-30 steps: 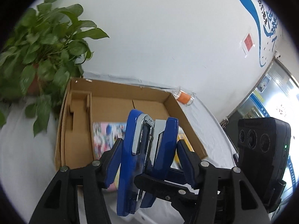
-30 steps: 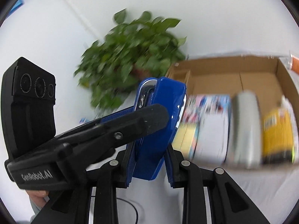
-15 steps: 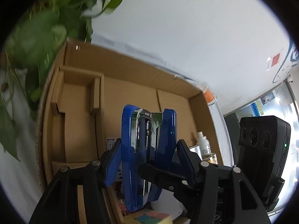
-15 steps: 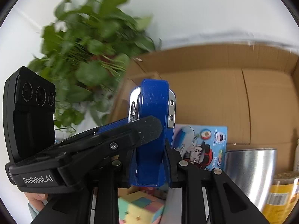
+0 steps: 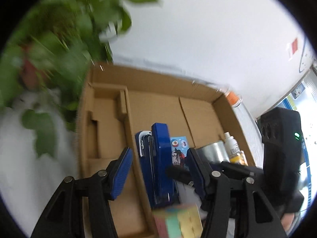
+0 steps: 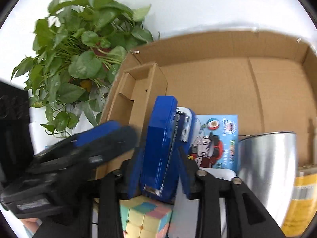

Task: Organize rigid objects
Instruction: 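Carry the blue stapler with the right gripper and stand it in the lid, then grasp the white hair dryer with the right gripper and place it in the lid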

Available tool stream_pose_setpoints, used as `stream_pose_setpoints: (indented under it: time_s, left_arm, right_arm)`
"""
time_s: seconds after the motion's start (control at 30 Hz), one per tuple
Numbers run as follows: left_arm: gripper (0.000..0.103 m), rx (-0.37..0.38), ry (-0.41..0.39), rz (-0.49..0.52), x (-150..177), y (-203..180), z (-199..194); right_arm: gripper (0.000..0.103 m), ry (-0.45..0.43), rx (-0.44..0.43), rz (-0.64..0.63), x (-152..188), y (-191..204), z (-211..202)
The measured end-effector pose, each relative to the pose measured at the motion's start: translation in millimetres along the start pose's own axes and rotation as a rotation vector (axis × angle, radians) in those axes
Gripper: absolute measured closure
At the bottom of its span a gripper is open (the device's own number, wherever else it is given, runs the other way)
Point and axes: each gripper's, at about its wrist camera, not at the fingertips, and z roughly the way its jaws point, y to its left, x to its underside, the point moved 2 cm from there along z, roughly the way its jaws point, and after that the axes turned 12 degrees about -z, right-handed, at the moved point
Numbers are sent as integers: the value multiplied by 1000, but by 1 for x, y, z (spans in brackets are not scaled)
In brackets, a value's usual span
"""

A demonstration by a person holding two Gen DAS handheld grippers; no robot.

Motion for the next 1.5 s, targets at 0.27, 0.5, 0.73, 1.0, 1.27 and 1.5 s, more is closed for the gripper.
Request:
stream_pose_setpoints:
  time_s: [0.27,0.5,0.73,1.0,1.27,1.5]
  left_arm:
    - [0,-200,-433,168,88,-32,-126]
    - [96,-175,-408,121,153,-32,-138]
    - [1,-230,-408,-137,203,-9,-140]
    - [1,-63,-193,-197,248,-8,-99]
    - [29,148,57,-289,272,-3,-36]
    - [72,93,96,-255,286,2,-22]
  right_arm:
    - [0,-301,273,-235,89,42,-110]
    - [73,-281,218,-358,182,64,-127]
    - [2,-330,171,-364,251,59,-135]
    - [11,-172,64,-463,297,67,-98]
    - [72,6,38,-432,312,71,-56]
    - [71,22,21,-404,319,90,-50]
